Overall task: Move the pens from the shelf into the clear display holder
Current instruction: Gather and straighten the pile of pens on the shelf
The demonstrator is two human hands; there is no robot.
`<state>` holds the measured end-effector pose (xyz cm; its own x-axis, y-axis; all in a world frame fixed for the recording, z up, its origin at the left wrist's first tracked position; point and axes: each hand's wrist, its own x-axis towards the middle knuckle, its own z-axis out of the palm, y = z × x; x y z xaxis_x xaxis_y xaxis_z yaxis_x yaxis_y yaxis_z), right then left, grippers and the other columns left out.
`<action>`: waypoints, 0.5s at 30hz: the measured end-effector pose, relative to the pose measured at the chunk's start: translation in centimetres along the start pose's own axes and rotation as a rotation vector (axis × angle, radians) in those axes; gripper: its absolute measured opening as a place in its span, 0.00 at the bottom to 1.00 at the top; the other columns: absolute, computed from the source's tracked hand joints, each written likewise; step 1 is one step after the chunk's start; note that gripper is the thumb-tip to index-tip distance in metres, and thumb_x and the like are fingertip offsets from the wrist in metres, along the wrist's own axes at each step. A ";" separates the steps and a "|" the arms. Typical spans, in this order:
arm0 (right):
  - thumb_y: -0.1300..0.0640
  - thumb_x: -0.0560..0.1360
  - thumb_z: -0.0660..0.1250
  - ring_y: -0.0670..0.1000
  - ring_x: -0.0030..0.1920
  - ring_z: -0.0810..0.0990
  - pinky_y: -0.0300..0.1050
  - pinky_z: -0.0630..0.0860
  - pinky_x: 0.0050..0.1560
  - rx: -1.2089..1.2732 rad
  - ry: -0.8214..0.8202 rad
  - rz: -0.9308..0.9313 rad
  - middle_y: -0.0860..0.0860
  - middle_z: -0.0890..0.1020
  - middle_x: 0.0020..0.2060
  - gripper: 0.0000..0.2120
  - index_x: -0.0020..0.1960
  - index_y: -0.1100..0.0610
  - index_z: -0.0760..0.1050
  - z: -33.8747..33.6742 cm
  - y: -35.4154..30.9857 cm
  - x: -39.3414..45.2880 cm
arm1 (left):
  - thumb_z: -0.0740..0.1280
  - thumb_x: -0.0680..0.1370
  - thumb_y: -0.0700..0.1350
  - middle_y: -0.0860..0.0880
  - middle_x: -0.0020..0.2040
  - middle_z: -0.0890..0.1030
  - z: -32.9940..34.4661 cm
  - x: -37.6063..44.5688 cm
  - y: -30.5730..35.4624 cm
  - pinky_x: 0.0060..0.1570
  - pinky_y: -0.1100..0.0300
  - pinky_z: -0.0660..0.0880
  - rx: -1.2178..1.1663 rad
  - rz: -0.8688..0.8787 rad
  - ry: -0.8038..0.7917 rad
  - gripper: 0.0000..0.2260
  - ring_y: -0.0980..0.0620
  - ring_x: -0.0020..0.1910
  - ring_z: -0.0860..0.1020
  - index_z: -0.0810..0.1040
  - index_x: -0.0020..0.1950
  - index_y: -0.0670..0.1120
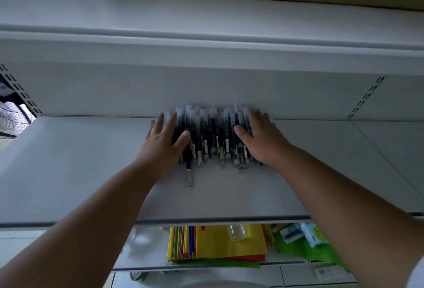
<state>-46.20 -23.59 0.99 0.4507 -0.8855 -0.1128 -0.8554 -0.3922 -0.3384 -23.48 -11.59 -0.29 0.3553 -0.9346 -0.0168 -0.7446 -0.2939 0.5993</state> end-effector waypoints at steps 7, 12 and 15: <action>0.33 0.79 0.49 0.53 0.79 0.40 0.50 0.40 0.76 -0.024 0.074 -0.025 0.53 0.43 0.80 0.39 0.80 0.53 0.41 0.5 -2.1 -1.7 | 0.47 0.61 0.83 0.56 0.78 0.34 -1.2 -2.7 -2.5 0.76 0.52 0.44 0.170 0.287 -0.152 0.51 0.53 0.77 0.34 0.37 0.78 0.60; 0.32 0.76 0.56 0.49 0.79 0.42 0.49 0.44 0.77 -0.031 0.139 -0.141 0.50 0.45 0.80 0.41 0.80 0.52 0.47 0.8 -4.0 -3.6 | 0.55 0.56 0.84 0.54 0.78 0.30 -1.1 -3.2 -2.7 0.75 0.54 0.39 0.292 0.403 -0.220 0.58 0.52 0.76 0.30 0.30 0.75 0.63; 0.33 0.76 0.58 0.47 0.79 0.42 0.47 0.44 0.77 -0.014 0.167 -0.160 0.49 0.46 0.80 0.41 0.80 0.51 0.48 0.8 -5.1 -4.4 | 0.64 0.66 0.75 0.52 0.80 0.35 -0.9 -2.7 -2.6 0.76 0.54 0.42 0.297 0.403 -0.168 0.53 0.50 0.78 0.34 0.37 0.80 0.57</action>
<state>-43.58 -17.53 2.42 0.5331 -0.8404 0.0981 -0.7805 -0.5332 -0.3263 -22.02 -8.14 -1.07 -0.0696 -0.9973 0.0251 -0.9403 0.0740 0.3323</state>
